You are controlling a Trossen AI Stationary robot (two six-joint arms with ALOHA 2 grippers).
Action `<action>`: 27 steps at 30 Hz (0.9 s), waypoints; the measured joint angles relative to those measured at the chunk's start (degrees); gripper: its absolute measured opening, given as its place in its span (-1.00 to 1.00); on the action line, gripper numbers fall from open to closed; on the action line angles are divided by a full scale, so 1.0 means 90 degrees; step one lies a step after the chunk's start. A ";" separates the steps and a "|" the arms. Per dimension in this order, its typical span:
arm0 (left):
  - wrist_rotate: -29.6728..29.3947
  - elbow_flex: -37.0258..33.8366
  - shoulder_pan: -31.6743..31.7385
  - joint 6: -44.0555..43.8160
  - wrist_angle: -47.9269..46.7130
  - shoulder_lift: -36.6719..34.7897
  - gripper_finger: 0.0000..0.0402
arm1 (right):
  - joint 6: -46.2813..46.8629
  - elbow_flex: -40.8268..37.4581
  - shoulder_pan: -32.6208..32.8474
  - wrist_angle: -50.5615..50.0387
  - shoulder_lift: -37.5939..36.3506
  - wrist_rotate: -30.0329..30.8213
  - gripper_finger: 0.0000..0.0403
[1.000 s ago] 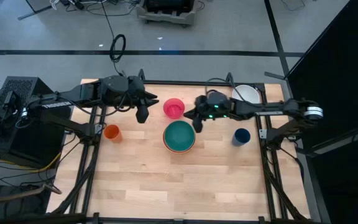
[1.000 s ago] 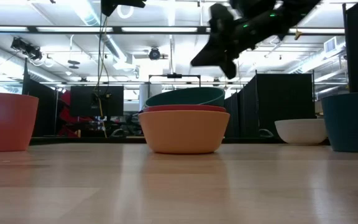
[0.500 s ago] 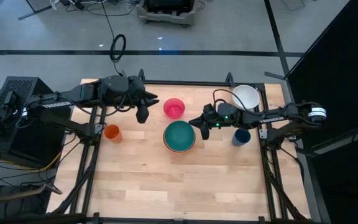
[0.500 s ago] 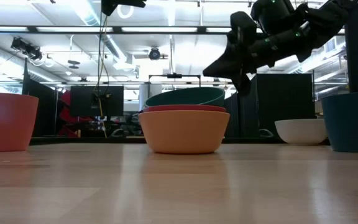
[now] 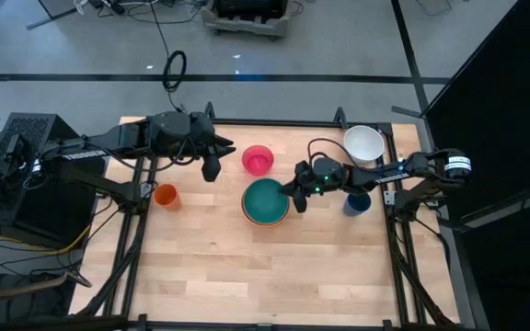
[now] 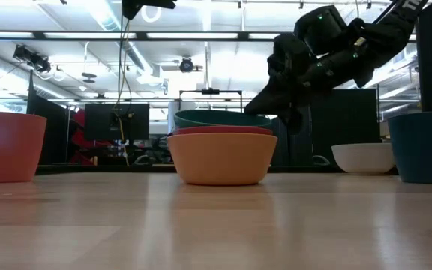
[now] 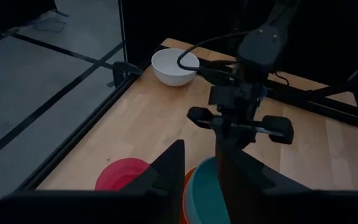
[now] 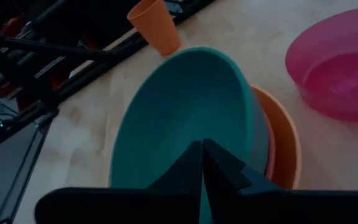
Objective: Nest bowls inside each other
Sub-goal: Stack the green bowl on top of the orange bowl
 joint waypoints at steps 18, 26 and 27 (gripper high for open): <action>-0.0002 0.0000 0.0000 -0.0034 0.0010 0.0000 -0.63 | 0.0110 0.0348 -0.0079 0.0489 0.0278 0.0118 -1.00; 0.0001 0.0000 0.0000 -0.0038 0.0034 0.0000 -0.64 | 0.0428 0.0395 -0.0082 0.0931 0.0822 0.0114 -1.00; 0.0000 0.0000 0.0000 -0.0043 0.0034 0.0000 -0.64 | 0.0440 0.0449 -0.0082 0.0932 0.0878 0.0108 -1.00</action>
